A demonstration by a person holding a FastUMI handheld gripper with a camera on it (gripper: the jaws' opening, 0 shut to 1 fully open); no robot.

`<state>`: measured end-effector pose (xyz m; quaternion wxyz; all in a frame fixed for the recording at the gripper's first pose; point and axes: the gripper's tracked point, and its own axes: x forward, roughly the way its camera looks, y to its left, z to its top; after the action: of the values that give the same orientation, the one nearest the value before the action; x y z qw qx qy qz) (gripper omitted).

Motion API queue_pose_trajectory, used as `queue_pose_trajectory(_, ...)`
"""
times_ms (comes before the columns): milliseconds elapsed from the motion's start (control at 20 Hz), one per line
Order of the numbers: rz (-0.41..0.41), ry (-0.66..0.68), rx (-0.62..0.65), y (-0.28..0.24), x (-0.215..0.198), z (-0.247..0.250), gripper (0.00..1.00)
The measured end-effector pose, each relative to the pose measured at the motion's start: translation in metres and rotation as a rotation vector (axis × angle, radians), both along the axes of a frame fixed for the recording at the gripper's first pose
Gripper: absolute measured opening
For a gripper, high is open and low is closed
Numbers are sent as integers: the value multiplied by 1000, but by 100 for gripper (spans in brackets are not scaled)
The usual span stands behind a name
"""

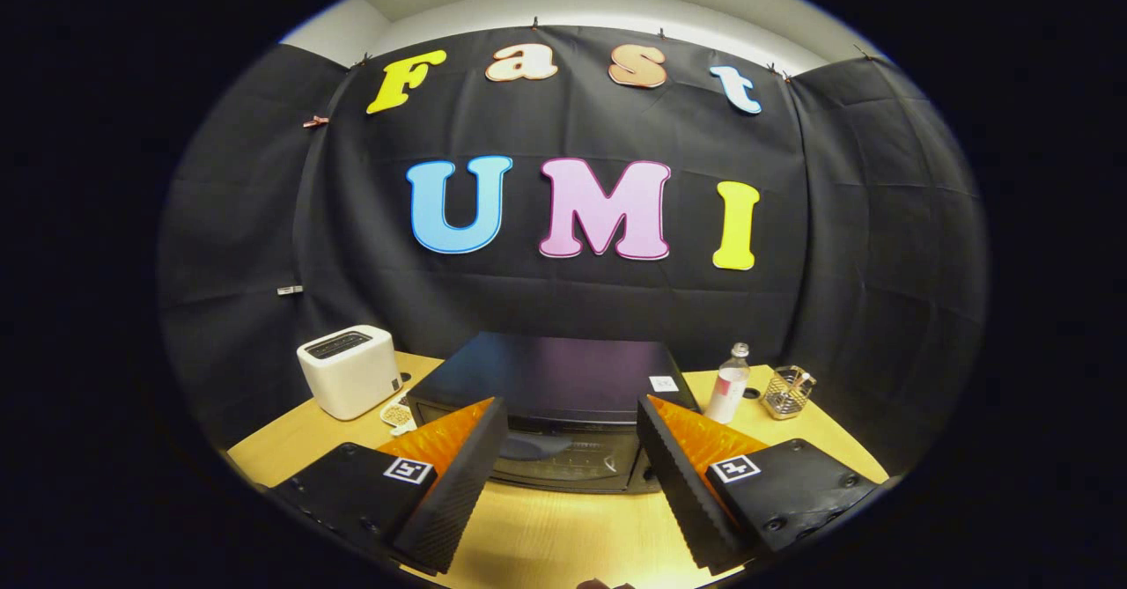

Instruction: Open the toaster oven, put the food inside, and close the toaster oven door.

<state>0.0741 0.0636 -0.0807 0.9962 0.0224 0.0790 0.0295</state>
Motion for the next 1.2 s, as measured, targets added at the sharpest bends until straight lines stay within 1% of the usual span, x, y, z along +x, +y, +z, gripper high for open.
queue_pose_trajectory(200, 2, -5, -19, 16, 16, -4, 98)
queue_pose_trajectory(400, -29, 18, 7, 21, 32, -11, 98)
queue_pose_trajectory(550, -53, 20, -11, 21, 43, -13, 98)
queue_pose_trajectory(950, -69, 74, -24, 37, 74, -45, 98)
queue_pose_trajectory(1200, -73, 175, -35, 50, 85, -85, 98)
